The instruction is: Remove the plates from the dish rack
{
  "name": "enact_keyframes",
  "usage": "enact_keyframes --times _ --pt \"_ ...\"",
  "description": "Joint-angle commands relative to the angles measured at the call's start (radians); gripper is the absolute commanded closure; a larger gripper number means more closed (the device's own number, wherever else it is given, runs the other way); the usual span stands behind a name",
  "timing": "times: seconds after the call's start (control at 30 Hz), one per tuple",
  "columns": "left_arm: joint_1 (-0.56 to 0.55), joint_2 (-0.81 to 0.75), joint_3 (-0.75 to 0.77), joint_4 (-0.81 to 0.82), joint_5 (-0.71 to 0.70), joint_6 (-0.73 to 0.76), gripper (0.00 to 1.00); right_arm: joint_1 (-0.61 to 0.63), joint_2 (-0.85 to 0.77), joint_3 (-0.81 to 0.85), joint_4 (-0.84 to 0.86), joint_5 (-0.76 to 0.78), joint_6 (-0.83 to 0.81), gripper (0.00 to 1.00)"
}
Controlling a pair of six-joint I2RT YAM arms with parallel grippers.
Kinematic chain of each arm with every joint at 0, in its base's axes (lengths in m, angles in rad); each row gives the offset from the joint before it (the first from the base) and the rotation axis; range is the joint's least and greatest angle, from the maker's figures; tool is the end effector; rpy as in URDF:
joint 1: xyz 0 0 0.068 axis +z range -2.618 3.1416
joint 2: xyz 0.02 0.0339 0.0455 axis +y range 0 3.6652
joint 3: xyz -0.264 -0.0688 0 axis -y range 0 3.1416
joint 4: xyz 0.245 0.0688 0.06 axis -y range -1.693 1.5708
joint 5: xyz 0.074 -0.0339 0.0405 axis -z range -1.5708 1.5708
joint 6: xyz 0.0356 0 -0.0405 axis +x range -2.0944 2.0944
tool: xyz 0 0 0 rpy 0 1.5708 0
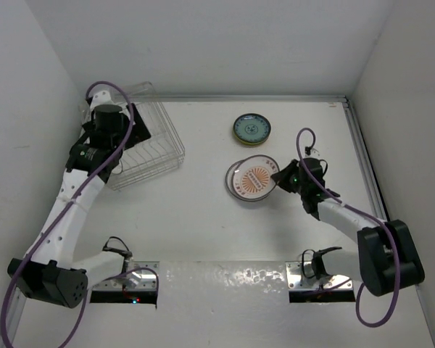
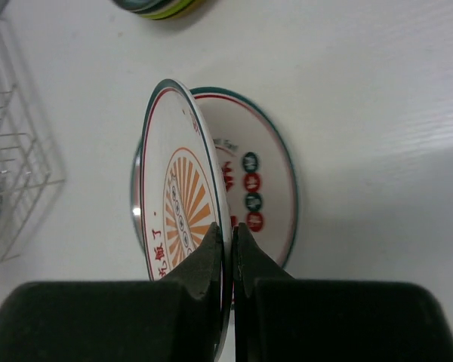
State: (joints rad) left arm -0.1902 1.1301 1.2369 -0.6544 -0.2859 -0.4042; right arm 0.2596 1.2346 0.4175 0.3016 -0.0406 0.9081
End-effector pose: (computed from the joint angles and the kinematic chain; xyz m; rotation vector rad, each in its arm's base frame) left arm 0.2346 -0.0349 0.3817 -0.3907 2.0576 -0.0559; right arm 0.2313 0.0629 0.1711 0.6685 2.0697 0.7355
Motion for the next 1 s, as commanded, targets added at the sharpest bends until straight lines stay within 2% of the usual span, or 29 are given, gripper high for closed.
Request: enact_keyframes --times 0.0,0.1,0.13,0.17,0.2,0.3,0.33,0.37,0.43,0.5,0.73,0.97 --pt "0.003 -0.015 0.053 -0.116 -0.353 0.070 0.00 -0.045 -0.009 0.000 0.010 -0.007 -0.046 1.00" --pt "0.003 0.002 0.050 -0.122 -0.369 0.064 0.00 -0.072 0.037 0.001 0.025 -0.050 -0.064 0.96" --pt "0.003 0.010 0.041 -0.117 -0.358 0.062 0.00 -0.072 0.070 0.006 0.028 -0.071 -0.070 0.75" --pt "0.003 0.016 0.036 -0.110 -0.342 0.062 0.00 -0.074 0.086 0.015 0.030 -0.087 -0.080 0.48" --pt "0.005 0.020 0.032 -0.105 -0.338 0.061 0.00 -0.072 0.100 0.020 0.031 -0.103 -0.083 0.33" --pt "0.014 0.043 0.018 -0.099 -0.354 0.053 0.00 -0.065 0.143 0.047 0.006 -0.159 -0.124 0.05" --pt "0.027 0.057 0.015 -0.093 -0.367 0.048 0.00 -0.044 0.164 0.091 -0.034 -0.147 -0.170 0.01" --pt "0.038 0.074 0.004 -0.085 -0.369 0.039 0.00 -0.024 0.176 0.128 -0.161 -0.115 -0.202 0.01" --pt "0.092 0.092 -0.001 -0.076 -0.345 0.025 0.00 0.051 0.210 0.237 -0.278 -0.027 -0.294 0.01" --pt "0.133 0.114 -0.004 -0.073 -0.316 0.004 0.00 0.082 0.213 0.276 -0.369 0.062 -0.316 0.01" --pt "0.271 0.178 0.012 -0.045 -0.257 -0.008 0.00 0.092 0.118 0.265 -0.444 0.172 -0.357 0.01" --pt "0.296 0.278 0.113 -0.059 -0.260 -0.008 0.00 0.092 0.045 0.254 -0.516 0.222 -0.387 0.01"
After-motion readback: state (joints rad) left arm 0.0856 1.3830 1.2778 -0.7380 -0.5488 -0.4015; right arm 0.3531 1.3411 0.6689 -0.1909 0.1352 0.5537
